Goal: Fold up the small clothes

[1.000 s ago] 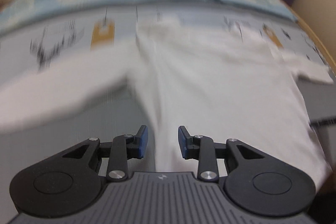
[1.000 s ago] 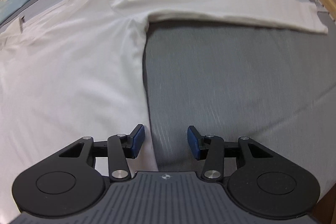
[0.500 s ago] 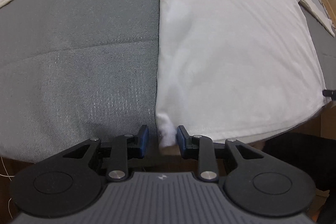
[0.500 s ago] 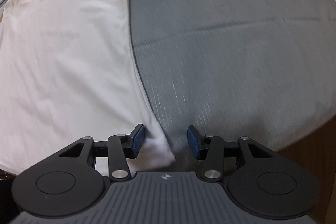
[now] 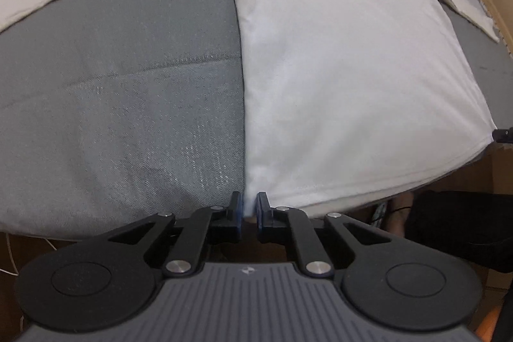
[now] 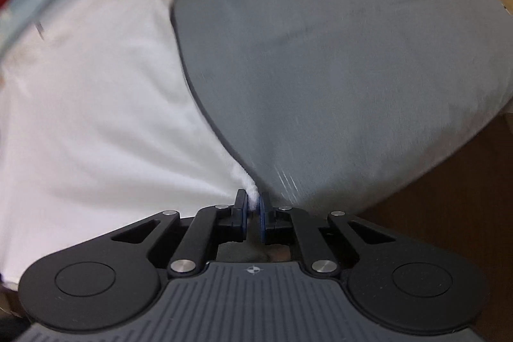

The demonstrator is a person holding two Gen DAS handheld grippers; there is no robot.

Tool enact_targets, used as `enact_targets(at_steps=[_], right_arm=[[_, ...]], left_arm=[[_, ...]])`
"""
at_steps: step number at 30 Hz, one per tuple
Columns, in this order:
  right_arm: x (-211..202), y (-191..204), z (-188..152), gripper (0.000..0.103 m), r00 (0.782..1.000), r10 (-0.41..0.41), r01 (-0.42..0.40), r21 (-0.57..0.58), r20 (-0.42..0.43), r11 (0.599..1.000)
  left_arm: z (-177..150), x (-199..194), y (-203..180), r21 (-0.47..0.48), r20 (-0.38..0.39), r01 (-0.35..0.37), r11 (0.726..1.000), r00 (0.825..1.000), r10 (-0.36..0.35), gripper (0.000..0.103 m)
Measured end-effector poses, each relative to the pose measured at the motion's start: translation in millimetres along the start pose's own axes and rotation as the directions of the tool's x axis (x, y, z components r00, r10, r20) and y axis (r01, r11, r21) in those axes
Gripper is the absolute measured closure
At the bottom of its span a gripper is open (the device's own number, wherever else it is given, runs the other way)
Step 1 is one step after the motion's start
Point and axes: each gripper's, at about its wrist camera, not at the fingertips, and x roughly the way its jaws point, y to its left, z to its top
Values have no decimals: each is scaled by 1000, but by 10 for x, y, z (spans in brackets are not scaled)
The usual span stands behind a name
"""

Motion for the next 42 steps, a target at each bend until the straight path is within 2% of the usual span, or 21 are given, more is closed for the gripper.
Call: enact_targets(at_steps=[1, 3, 6, 8, 10, 11, 13, 16, 18, 19, 20, 22, 23, 25, 27, 29, 32, 34, 36, 38, 42], right_arm=[[68, 19, -12, 89, 999, -29, 29, -16, -27, 999], [72, 11, -13, 83, 998, -67, 67, -6, -16, 998], [-129, -27, 30, 83, 996, -16, 12, 44, 91, 999], [-186, -1, 51, 83, 992, 43, -46, 20, 121, 999], [-60, 72, 43, 83, 996, 65, -64, -25, 62, 998], [25, 90, 21, 83, 999, 45, -44, -44, 19, 998], [165, 89, -30, 83, 999, -16, 12, -74, -51, 997], [66, 101, 21, 82, 1000, 1, 0, -61, 6, 998], [68, 96, -13, 81, 1000, -23, 23, -83, 4, 996], [124, 89, -31, 71, 998, -51, 48, -91, -25, 995], [155, 81, -64, 68, 997, -72, 68, -90, -35, 994], [117, 126, -22, 66, 996, -88, 87, -86, -16, 993], [71, 131, -9, 66, 997, -80, 80, -80, 8, 994], [-56, 135, 20, 66, 994, -58, 65, -76, 90, 995], [-209, 190, 53, 66, 980, -42, 59, -83, 192, 995], [-366, 233, 89, 65, 955, -19, 46, -84, 297, 995], [-625, 282, 105, 65, 898, 41, -4, -85, 438, 996], [-753, 325, 120, 65, 872, 56, -11, -95, 487, 995], [-755, 386, 168, 65, 870, 45, 17, -121, 492, 993], [-720, 493, 241, 65, 869, 33, 40, -137, 494, 990], [-825, 775, 359, 65, 868, 19, 56, -136, 495, 989]], left_arm=[[20, -47, 15, -9, 22, 9, 1000, 1000, -9, 84], [34, -177, 54, -47, 91, 57, 997, 995, -52, 73], [74, -175, 61, -57, 108, 104, 993, 989, -97, 73], [42, -39, -19, -24, 52, 68, 997, 996, -66, 73], [65, 168, -68, 30, -42, -15, 999, 999, 16, 73], [37, 246, -87, 53, -82, -51, 997, 995, 55, 73], [38, 197, -112, 58, -58, -47, 997, 997, 51, 73], [70, 24, -136, 48, 35, 15, 999, 999, -16, 72], [57, 112, -146, 51, -14, -17, 999, 1000, 18, 72], [50, 187, -160, 64, -56, -55, 996, 997, 59, 71], [33, 234, -160, 78, -78, -78, 994, 993, 84, 70], [64, 152, -195, 74, -37, -69, 995, 997, 72, 69], [84, 40, -205, 62, 18, -46, 997, 999, 45, 69], [132, -137, -204, 36, 113, -26, 999, 993, 22, 57], [181, -294, -217, -1, 210, -39, 999, 977, 38, 50], [251, -448, -243, -34, 291, -48, 998, 955, 56, 50], [327, -702, -302, -67, 419, -53, 996, 905, 76, 45], [417, -851, -386, -94, 490, -75, 993, 864, 112, 37], [494, -960, -448, -116, 542, -102, 988, 827, 149, 35], [544, -1045, -544, -123, 567, -111, 986, 808, 162, 33], [625, -1141, -631, -159, 581, -83, 984, 798, 161, 33]])
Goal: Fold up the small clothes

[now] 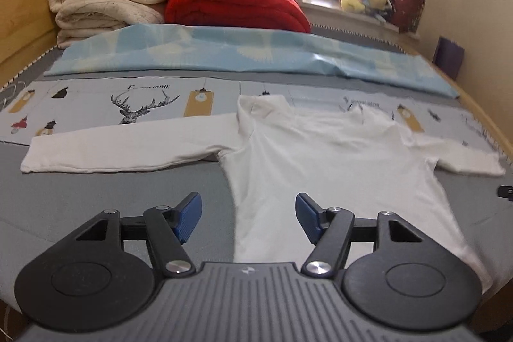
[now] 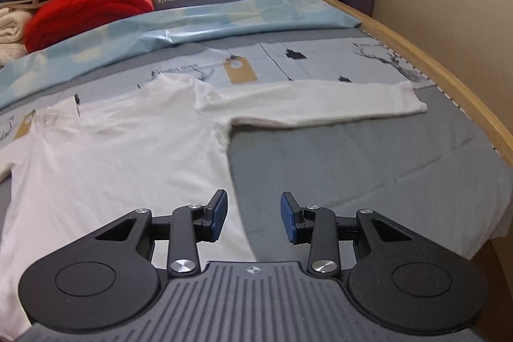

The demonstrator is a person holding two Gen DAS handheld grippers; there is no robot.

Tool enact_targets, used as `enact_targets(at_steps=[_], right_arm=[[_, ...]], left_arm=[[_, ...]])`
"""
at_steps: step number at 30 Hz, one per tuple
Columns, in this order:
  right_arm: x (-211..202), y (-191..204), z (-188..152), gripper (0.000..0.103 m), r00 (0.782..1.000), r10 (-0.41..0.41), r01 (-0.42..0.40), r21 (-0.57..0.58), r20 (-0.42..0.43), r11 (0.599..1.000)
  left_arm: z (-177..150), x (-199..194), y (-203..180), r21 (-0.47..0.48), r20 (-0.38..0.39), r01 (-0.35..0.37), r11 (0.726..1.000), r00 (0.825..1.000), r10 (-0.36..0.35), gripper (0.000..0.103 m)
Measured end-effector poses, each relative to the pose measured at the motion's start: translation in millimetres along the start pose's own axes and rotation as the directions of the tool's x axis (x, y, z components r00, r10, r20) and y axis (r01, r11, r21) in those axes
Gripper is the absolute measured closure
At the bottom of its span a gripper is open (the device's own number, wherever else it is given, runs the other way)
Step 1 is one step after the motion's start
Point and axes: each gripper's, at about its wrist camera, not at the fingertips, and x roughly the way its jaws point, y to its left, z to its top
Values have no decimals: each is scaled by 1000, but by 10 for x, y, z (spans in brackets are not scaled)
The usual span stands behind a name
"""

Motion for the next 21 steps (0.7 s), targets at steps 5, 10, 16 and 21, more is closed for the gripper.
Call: enact_targets(at_steps=[5, 10, 16, 21], right_arm=[[-70, 402, 318, 65, 998, 27, -27, 2, 52, 1000], [-110, 859, 656, 65, 990, 84, -81, -27, 116, 996], [204, 1452, 906, 65, 977, 211, -205, -110, 41, 973], [488, 1666, 760, 65, 970, 240, -234, -162, 22, 959]], left_arm=[[134, -81, -4, -8, 47, -49, 999, 998, 49, 34], [226, -38, 37, 11, 96, -97, 995, 991, 95, 36], [268, 61, 58, 25, 92, -119, 993, 989, 116, 53], [314, 183, 101, 44, 32, -90, 995, 996, 89, 63]])
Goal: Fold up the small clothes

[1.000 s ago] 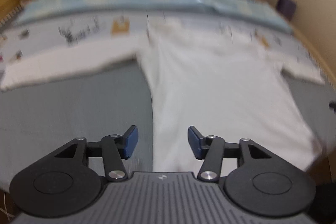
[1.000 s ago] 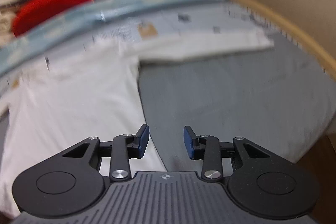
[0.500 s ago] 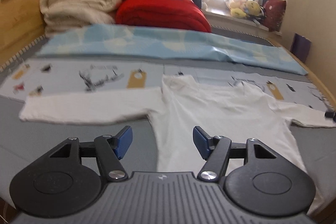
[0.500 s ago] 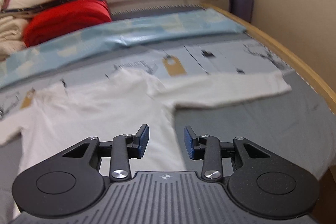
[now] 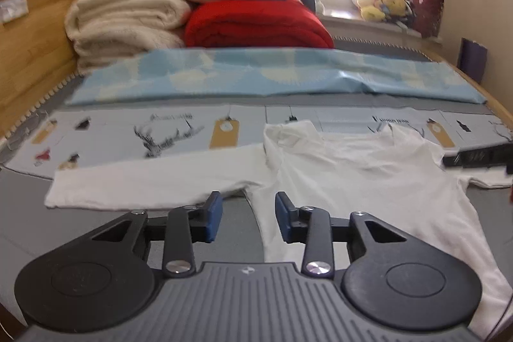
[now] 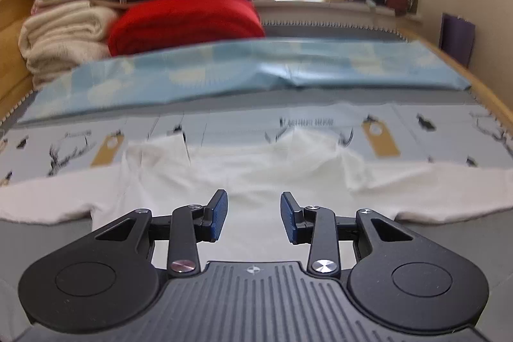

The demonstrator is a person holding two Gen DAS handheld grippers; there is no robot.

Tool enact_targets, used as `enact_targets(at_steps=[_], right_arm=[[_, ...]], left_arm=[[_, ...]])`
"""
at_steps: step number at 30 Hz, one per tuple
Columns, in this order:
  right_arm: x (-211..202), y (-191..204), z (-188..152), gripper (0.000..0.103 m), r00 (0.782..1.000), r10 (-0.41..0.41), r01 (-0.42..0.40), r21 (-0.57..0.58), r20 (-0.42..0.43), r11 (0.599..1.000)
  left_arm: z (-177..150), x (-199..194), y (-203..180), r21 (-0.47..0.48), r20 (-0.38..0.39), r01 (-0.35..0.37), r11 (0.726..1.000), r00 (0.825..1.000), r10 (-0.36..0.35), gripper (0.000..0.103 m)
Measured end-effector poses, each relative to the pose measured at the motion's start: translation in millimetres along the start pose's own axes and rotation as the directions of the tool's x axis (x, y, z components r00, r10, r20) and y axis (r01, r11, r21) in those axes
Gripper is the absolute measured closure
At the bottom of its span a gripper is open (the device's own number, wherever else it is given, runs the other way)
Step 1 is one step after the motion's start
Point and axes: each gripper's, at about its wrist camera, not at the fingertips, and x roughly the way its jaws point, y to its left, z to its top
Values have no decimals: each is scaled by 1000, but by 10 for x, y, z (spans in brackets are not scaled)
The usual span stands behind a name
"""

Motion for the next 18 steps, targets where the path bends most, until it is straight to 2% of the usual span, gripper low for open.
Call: enact_targets(at_steps=[2, 3, 5, 6, 8, 9, 10, 12, 15, 16, 18], right_arm=[[120, -6, -44, 65, 996, 9, -5, 50, -86, 999], [134, -26, -30, 65, 995, 29, -21, 80, -98, 997], [89, -28, 40, 66, 997, 36, -31, 80, -68, 996], [48, -16, 65, 68, 998, 35, -32, 56, -46, 998], [-3, -7, 119, 81, 1000, 24, -24, 26, 6, 999], [-9, -17, 139, 99, 999, 28, -29, 24, 17, 999], [0, -34, 148, 103, 999, 50, -51, 31, 16, 998], [29, -52, 128, 103, 997, 82, -82, 38, 3, 996], [66, -27, 109, 103, 998, 61, -61, 13, -8, 998], [90, -25, 109, 103, 998, 59, -59, 5, -20, 998], [171, -36, 85, 102, 996, 65, -66, -4, -67, 998]], left_arm=[[101, 65, 129, -79, -45, 61, 995, 997, -65, 63], [177, 125, 179, -92, -59, 64, 994, 996, -70, 63], [367, 313, 286, -113, -86, 45, 993, 995, -55, 63], [473, 420, 352, -125, -83, 29, 992, 996, -39, 63], [652, 630, 476, -117, -50, 10, 993, 999, -15, 63], [739, 770, 583, -91, -17, -13, 996, 1000, 12, 63], [775, 887, 699, -76, 14, -61, 995, 998, 62, 63], [756, 1135, 1006, -102, 19, -144, 984, 989, 146, 63], [455, 1496, 1589, -224, -83, -220, 949, 975, 207, 64], [366, 1589, 1760, -265, -134, -259, 929, 964, 231, 64], [184, 1723, 2148, -388, -207, -318, 865, 945, 254, 64]])
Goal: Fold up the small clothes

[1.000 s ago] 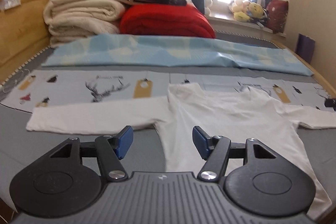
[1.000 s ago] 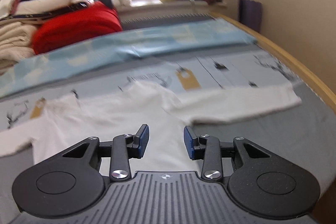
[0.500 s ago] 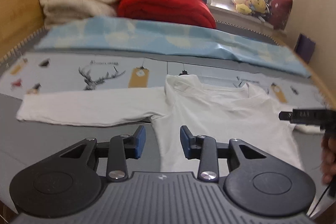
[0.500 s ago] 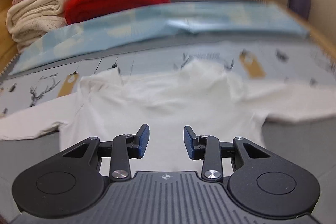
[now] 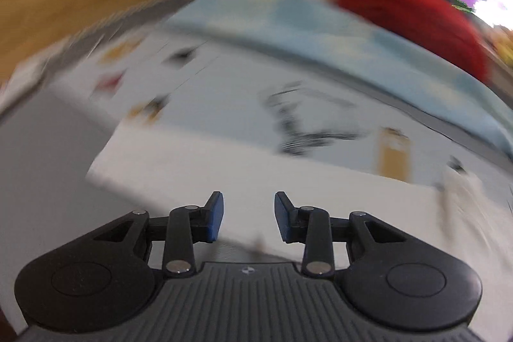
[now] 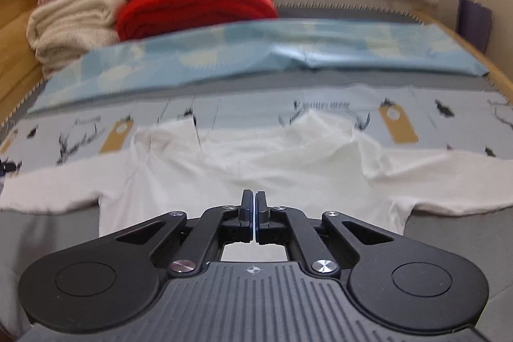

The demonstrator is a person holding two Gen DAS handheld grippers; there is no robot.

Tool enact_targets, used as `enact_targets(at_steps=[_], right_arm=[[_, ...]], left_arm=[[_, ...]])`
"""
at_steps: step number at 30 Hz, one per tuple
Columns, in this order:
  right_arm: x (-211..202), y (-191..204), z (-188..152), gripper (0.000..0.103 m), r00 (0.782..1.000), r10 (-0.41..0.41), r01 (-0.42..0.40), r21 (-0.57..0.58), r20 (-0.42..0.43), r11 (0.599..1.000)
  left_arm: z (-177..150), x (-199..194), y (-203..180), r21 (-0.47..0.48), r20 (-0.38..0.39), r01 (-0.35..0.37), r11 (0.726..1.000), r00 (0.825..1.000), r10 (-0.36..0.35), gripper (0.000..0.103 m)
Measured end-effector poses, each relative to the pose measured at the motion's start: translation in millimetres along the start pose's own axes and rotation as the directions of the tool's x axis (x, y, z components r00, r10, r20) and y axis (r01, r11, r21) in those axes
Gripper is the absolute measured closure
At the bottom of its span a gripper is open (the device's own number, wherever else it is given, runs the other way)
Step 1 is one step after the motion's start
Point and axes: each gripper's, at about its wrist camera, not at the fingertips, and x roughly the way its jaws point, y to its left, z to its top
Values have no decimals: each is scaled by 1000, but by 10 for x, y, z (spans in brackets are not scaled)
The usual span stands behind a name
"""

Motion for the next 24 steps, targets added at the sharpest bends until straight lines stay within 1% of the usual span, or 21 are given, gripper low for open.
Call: enact_targets(at_steps=[2, 4, 5, 6, 7, 8, 11, 15, 16, 17, 18, 19, 20, 22, 24], right_arm=[[87, -15, -39, 102, 999, -1, 0, -11, -45, 1000], [170, 13, -80, 102, 997, -6, 3, -38, -78, 999], [207, 27, -99, 102, 996, -6, 2, -46, -88, 999], [236, 40, -111, 102, 995, -5, 0, -49, -95, 999], [265, 49, -119, 102, 995, -4, -1, -47, -103, 999], [288, 56, -124, 102, 994, -1, -3, -42, -110, 999], [349, 94, -146, 102, 993, 6, -11, -40, -121, 999], [407, 123, -171, 102, 992, 0, -6, -43, -130, 999], [419, 123, -177, 102, 991, -1, -5, -40, -133, 999], [427, 121, -177, 102, 991, -1, -3, -35, -135, 999], [431, 112, -173, 102, 991, 0, -4, -31, -135, 1000], [433, 104, -169, 102, 991, -2, -2, -25, -133, 1000], [433, 96, -164, 102, 992, -4, 2, -21, -130, 1000], [436, 78, -165, 102, 992, -9, 7, -13, -122, 1000], [449, 48, -173, 102, 993, -11, 12, 0, -120, 1000]], left_arm=[[24, 191, 241, -81, -39, -28, 996, 999, 25, 63], [18, 348, 386, -114, -87, -64, 991, 995, 55, 61], [33, 410, 442, -128, -107, -71, 989, 993, 57, 60], [35, 451, 495, -142, -116, -66, 988, 992, 50, 53], [34, 471, 529, -148, -120, -62, 987, 992, 44, 45], [47, 503, 544, -152, -125, -57, 987, 991, 38, 42], [93, 624, 556, -153, -140, -45, 987, 990, 23, 41], [53, 759, 568, -160, -167, -58, 985, 985, 31, 42], [37, 765, 563, -165, -172, -60, 984, 985, 32, 44], [21, 776, 573, -172, -171, -62, 983, 985, 32, 49], [14, 771, 578, -174, -162, -61, 983, 986, 33, 68], [17, 769, 577, -172, -159, -56, 983, 987, 29, 94], [25, 759, 573, -173, -153, -50, 984, 988, 23, 100], [53, 688, 532, -170, -114, -54, 984, 993, 34, 101], [124, 535, 361, -108, -46, -71, 992, 997, 67, 101]])
